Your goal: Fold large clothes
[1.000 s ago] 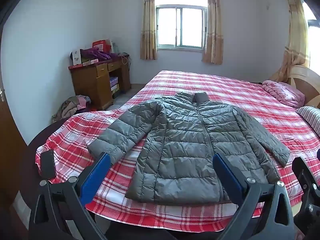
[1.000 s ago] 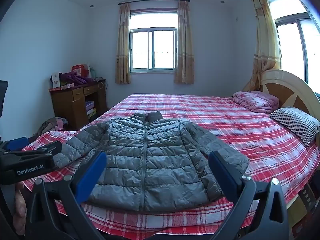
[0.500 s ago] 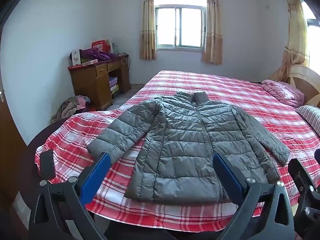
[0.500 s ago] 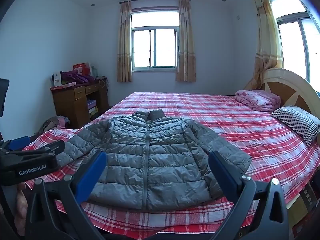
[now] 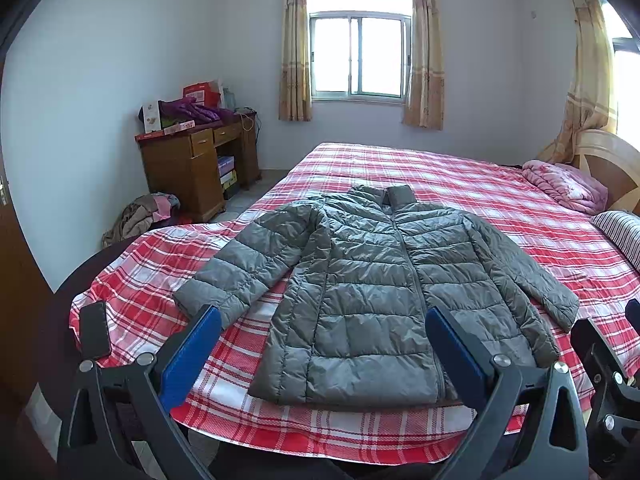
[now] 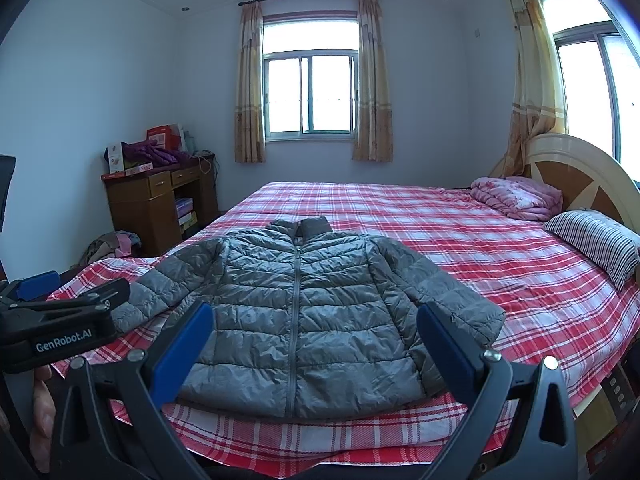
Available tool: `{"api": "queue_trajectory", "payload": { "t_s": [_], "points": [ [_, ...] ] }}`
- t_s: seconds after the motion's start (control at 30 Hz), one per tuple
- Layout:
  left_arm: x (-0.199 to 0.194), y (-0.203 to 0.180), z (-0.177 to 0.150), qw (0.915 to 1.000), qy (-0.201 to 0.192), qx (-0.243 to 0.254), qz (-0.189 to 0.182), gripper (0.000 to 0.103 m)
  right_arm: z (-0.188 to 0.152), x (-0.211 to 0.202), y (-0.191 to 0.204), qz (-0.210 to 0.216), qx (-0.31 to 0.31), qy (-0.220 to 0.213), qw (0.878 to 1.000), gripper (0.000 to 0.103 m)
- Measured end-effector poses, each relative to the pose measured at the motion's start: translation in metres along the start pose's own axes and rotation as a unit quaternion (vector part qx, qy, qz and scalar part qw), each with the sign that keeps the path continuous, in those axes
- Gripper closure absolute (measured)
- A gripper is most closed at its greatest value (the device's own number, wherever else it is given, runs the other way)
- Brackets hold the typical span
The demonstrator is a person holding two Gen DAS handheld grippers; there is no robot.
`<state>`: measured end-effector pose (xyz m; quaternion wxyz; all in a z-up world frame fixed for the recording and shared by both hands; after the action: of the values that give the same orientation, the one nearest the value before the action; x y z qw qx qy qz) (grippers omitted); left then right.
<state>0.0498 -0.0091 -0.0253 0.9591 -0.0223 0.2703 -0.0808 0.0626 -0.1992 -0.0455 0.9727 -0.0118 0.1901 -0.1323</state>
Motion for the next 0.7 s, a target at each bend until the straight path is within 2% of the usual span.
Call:
{"api": "queue_trajectory", "payload": {
  "t_s": [0.7],
  "points": [
    [-0.0026,0.0014,-0.0004,1.0,-0.001,-0.001,-0.001,0.001,-0.0018,0.0013,0.0012,0.001,0.001,0.002,1.0,0.0]
  ]
}}
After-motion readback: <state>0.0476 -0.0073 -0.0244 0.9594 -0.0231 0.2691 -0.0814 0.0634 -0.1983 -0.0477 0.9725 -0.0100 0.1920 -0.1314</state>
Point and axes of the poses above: each gripper's, at about its wrist camera, not at the fingertips, and x roughly the way its jaws point, y to its left, z to its top, the point moved 6 cm from there along x, roughly the way its jaws point, and after that the axes turned 9 degrees about -z, right-handed, at the moved point
